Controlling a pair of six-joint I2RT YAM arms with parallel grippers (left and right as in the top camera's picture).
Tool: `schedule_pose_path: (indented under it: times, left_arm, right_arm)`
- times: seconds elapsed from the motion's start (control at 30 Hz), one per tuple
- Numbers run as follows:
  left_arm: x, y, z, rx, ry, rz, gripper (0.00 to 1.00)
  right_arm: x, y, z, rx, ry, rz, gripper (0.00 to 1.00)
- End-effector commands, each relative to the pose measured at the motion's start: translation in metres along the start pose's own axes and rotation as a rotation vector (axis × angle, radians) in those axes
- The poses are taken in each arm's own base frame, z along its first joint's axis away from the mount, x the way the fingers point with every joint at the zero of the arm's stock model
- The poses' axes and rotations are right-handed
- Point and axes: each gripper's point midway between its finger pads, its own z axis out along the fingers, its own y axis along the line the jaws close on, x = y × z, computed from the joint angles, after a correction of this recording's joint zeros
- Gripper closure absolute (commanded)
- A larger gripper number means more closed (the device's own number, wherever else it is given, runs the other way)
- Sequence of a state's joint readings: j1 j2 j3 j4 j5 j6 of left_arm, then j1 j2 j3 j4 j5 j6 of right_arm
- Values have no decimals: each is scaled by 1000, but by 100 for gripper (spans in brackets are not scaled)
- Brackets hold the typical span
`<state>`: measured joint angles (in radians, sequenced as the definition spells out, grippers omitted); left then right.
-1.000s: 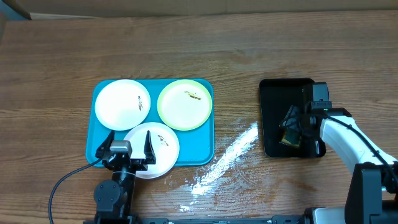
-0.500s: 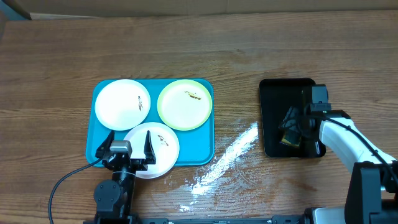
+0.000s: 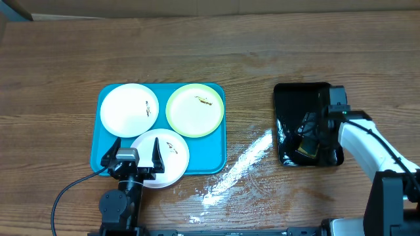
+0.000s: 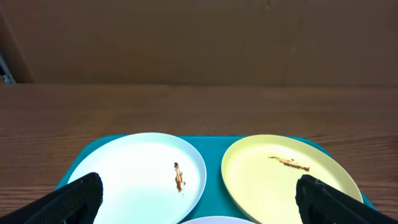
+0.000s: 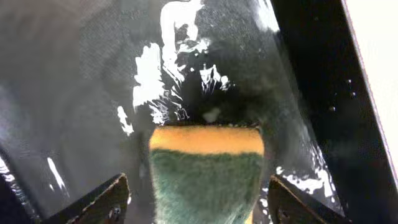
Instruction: Clean dirty plates on tray and stack at the side
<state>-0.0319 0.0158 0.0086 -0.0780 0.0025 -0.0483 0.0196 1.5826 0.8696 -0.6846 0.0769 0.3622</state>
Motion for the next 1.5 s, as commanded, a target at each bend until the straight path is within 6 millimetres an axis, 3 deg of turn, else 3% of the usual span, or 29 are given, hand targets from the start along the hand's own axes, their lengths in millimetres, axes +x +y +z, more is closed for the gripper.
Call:
schedule_pose_path:
  times: [0.0, 0.17, 0.23, 0.3, 0.37, 0.43, 0.5, 0.57, 0.7, 0.8, 1.07, 1.23, 1.37, 1.47]
  left_arm:
    - [1, 3, 0, -15, -2, 18, 0]
    - [1, 3, 0, -15, -2, 18, 0]
    - [1, 3, 0, -15, -2, 18, 0]
    - [0, 3, 0, -15, -2, 18, 0]
    - [1, 3, 0, -15, -2, 18, 0]
    - [1, 3, 0, -15, -2, 18, 0]
    - [1, 3, 0, -15, -2, 18, 0]
    - [0, 3, 0, -15, -2, 18, 0]
    - [1, 3, 0, -15, -2, 18, 0]
    - [1, 3, 0, -15, -2, 18, 0]
    - [1, 3, 0, -15, -2, 18, 0]
    - [1, 3, 0, -15, -2, 19, 0]
    - [-12, 30, -3, -178, -43, 129, 0]
    - [-5, 35, -3, -201, -15, 132, 0]
  right_arm:
    - [6, 9, -6, -52, 56, 8, 25]
    - [39, -5, 3, -5, 152, 34, 26]
    - [47, -8, 9, -1, 161, 34, 30]
    - [49, -9, 14, -4, 154, 34, 46]
    - [49, -8, 16, -9, 144, 34, 78]
    - [48, -8, 16, -10, 142, 34, 95]
    - [45, -7, 16, -14, 134, 33, 92]
    - [38, -4, 8, -14, 135, 31, 55]
    - [18, 3, -12, -20, 120, 30, 41]
    - [9, 6, -15, -25, 90, 28, 34]
    - [12, -5, 1, 16, 50, 27, 30]
    - [12, -4, 6, 6, 32, 28, 34]
    - [12, -1, 6, -12, 38, 29, 38]
    - [13, 1, 6, -21, 43, 29, 37]
